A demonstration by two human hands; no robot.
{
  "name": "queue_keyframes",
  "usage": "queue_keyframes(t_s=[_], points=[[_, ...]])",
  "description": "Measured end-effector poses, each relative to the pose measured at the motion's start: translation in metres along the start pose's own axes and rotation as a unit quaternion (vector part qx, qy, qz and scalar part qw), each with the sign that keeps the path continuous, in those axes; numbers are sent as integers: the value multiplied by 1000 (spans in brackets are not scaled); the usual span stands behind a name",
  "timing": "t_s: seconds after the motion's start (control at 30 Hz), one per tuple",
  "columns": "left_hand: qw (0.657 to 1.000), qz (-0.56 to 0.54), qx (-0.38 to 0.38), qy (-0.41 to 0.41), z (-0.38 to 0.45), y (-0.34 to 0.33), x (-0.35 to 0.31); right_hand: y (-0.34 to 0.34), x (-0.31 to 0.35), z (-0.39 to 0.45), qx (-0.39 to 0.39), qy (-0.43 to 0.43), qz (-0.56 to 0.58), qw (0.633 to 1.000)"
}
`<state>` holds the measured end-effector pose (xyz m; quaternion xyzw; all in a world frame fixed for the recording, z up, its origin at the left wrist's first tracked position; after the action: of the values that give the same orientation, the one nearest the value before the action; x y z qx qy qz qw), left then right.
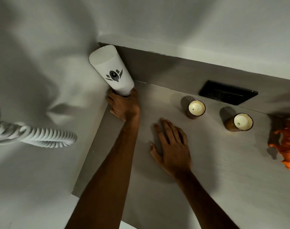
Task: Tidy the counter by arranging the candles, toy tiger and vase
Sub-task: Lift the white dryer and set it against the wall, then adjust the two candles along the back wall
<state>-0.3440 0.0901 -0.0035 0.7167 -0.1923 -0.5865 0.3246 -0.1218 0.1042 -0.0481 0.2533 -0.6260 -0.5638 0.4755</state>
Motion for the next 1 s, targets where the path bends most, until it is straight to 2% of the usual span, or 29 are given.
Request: queue_keyframes(t_s=[0.2, 0.3, 0.37, 0.4, 0.5, 0.57, 0.6, 0.67, 0.7, 0.83, 1.0], points=[[1000, -3, -5, -6, 0, -1, -1, 2, 1, 0, -25, 5, 23, 999], [1000, -3, 2, 10, -14, 2, 2, 13, 1, -1, -56, -11, 72, 996], [999, 4, 47, -10, -39, 5, 12, 22, -5, -6, -105, -62, 137, 983], [995, 6, 91, -50, -63, 6, 22, 26, -11, -19, -129, -109, 162, 972], [941, 50, 245, -228, -141, 1, 49, 41, -34, -64, -200, -264, 201, 922], [905, 67, 298, -298, -179, -7, 54, 55, -52, -89, -254, -368, 207, 870], [903, 65, 300, -302, -190, -12, 52, 61, -64, -95, -289, -415, 207, 837], [922, 48, 267, -275, -198, -19, 42, 72, -90, -95, -343, -474, 234, 777], [931, 35, 249, -265, -200, -21, 37, 76, -101, -89, -347, -480, 249, 766], [941, 10, 224, -254, -195, -31, 21, 83, -128, -62, -294, -444, 213, 819], [943, 28, 225, -243, -181, -41, 6, 94, -153, -46, -300, -462, 205, 809]])
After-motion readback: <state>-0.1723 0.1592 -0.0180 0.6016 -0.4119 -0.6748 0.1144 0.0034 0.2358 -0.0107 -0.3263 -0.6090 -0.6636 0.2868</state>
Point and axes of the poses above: each hand's wrist, its own z-axis towards the middle knuckle, its own y-axis out of the back of the hand, x = y × z, the point moved 4 cm from there along z, towards the middle knuckle, and after that the axes turned 6 degrees about y, right-handed, at the moved point
